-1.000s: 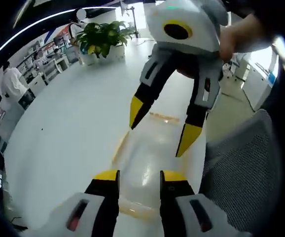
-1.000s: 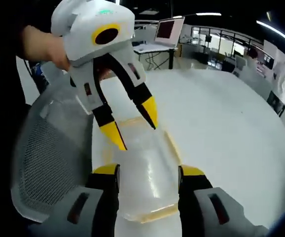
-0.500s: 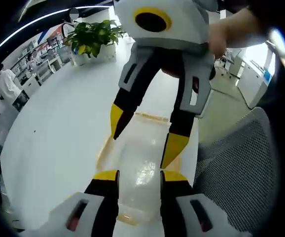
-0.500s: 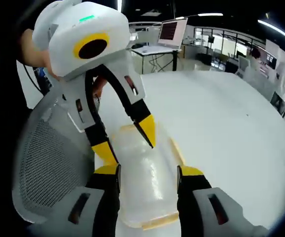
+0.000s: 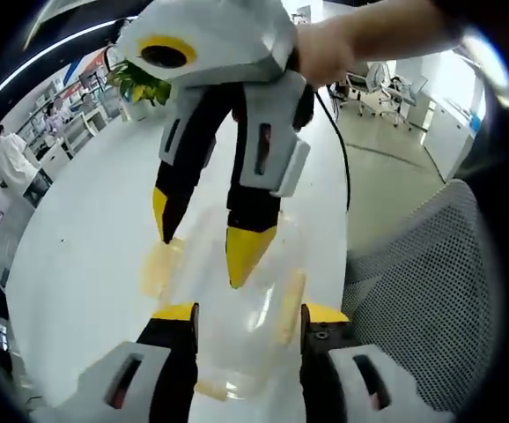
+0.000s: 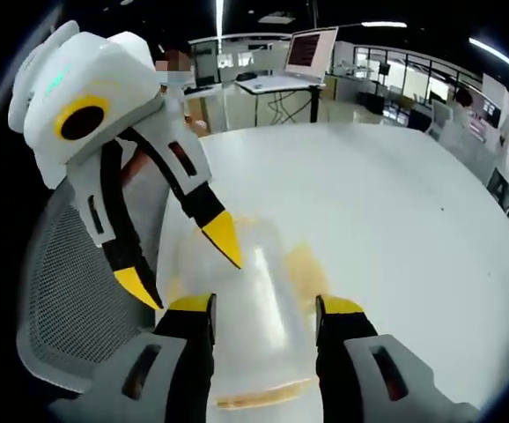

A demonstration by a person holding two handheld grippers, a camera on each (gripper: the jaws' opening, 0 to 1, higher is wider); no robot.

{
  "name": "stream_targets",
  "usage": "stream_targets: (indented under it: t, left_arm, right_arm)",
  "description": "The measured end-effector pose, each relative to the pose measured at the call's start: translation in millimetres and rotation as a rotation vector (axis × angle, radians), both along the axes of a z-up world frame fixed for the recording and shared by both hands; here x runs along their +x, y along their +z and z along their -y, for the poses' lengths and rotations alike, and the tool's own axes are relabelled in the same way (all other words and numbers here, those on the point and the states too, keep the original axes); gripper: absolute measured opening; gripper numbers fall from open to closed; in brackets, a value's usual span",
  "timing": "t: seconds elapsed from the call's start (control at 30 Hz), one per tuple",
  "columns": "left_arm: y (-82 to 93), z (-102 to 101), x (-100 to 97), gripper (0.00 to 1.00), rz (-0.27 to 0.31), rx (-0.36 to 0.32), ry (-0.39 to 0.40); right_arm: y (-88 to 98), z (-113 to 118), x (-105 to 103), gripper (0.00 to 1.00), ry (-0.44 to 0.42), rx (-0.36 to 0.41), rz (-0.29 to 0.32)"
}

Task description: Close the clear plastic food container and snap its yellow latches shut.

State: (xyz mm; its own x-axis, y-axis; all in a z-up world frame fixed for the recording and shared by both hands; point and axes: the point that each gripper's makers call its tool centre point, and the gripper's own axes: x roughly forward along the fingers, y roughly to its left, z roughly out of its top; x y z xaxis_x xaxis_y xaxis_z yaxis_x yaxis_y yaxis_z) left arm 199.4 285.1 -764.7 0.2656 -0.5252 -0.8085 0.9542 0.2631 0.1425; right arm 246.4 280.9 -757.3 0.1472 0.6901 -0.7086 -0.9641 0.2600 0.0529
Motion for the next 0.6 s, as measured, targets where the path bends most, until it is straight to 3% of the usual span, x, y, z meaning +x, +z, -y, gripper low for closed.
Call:
stream_targets:
  t: [0.23,0.6]
  left_arm:
    - [-5.2,-2.0,-1.3,0.44,0.026,0.034,-0.012]
    - [-11.2,-1.3,-4.8,0.45,0.033,0.06,-0.027]
  right_arm:
    - [-3.1,-0.9,9.6,0.43,0.016,0.009,-0.058]
    - [-14.3,-1.6,5.6,0.44,0.104,-0.037,-0.141]
